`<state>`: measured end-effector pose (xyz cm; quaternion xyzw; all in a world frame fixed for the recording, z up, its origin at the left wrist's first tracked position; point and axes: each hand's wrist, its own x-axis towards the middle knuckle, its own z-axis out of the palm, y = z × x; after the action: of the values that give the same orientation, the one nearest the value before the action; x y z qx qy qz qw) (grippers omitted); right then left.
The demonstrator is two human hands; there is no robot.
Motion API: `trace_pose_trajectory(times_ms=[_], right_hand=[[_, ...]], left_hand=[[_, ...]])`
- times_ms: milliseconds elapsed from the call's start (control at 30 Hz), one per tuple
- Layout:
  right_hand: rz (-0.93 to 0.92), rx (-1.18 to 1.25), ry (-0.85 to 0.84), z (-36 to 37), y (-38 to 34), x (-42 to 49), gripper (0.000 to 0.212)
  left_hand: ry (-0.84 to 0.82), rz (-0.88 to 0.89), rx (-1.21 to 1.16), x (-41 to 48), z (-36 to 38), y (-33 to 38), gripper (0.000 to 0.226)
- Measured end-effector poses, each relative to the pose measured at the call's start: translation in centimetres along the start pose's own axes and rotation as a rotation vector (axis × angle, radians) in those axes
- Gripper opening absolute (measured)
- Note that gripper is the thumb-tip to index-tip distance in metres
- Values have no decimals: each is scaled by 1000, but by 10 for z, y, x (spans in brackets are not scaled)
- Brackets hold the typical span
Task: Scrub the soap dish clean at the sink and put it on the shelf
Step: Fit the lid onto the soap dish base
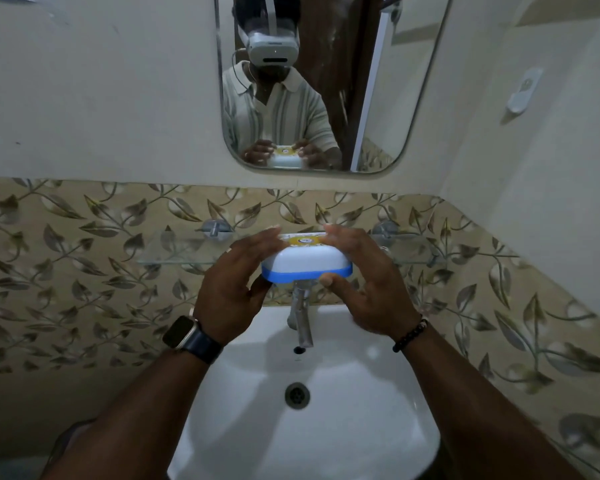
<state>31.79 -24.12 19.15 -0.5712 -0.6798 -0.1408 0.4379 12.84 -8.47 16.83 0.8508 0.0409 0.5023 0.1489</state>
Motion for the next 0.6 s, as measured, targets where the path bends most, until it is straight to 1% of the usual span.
trace_pose_trajectory(times_ms=[100,200,333,433,533,600], right_hand=[[67,-6,7,8,18,10,47],[97,-29,14,20,43,20,48],[98,-49,8,35,71,30,48],[105,-64,15,44,89,34,46],[140,-82,-10,49,100,35,47],[184,-99,-31,52,107,34,51]], left_hand=[[-79,-14,47,16,4,-12,61],[-164,-19,35,29,13,-24,68],[-154,-62,97,41,30,-41,61],[-177,-101,127,47,42,-53,59],[-190,-130,141,48,53,-63,59],[-203,-142,153,47,60,-68,61]])
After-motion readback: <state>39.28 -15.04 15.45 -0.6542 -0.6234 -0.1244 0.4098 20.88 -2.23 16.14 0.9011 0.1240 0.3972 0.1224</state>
